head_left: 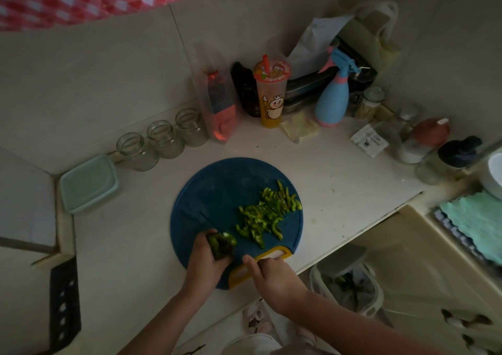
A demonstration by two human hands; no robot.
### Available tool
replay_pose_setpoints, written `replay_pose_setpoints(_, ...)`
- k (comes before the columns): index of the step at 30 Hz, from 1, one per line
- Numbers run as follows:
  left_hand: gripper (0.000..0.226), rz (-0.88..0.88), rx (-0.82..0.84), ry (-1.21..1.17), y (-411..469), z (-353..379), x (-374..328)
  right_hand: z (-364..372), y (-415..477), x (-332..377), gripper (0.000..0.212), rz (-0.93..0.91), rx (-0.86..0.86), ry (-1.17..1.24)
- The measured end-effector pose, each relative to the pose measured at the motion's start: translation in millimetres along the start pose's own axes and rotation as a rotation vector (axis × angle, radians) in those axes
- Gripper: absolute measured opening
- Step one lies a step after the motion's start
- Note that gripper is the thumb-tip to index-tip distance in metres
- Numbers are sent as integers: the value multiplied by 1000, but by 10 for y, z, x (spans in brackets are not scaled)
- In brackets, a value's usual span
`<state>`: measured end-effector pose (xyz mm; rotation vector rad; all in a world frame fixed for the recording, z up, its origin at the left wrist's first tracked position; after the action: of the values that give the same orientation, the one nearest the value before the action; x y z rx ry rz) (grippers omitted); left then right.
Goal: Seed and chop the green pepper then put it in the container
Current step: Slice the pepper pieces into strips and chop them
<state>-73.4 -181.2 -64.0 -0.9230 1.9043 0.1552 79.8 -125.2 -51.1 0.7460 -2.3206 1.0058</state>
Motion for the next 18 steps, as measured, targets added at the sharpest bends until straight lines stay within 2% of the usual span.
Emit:
replay_pose_setpoints(10,51,-1,23,-48,-2,32,-31,-22,2,65,56,-10,11,-37)
replay_pose_setpoints(18,53,-41,-1,-44,56,39,38,-7,11,19,57,44,29,-10)
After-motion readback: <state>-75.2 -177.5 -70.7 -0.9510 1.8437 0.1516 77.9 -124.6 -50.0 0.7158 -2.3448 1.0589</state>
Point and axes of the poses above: each hand's wrist, its own y-axis towards the middle knuckle, its own z-axis out of the palm, x = y × z, the point moved 7 cm from there along y, towards the middle knuckle, and after that the axes turned 8 degrees about -y, right-handed, at the moved point
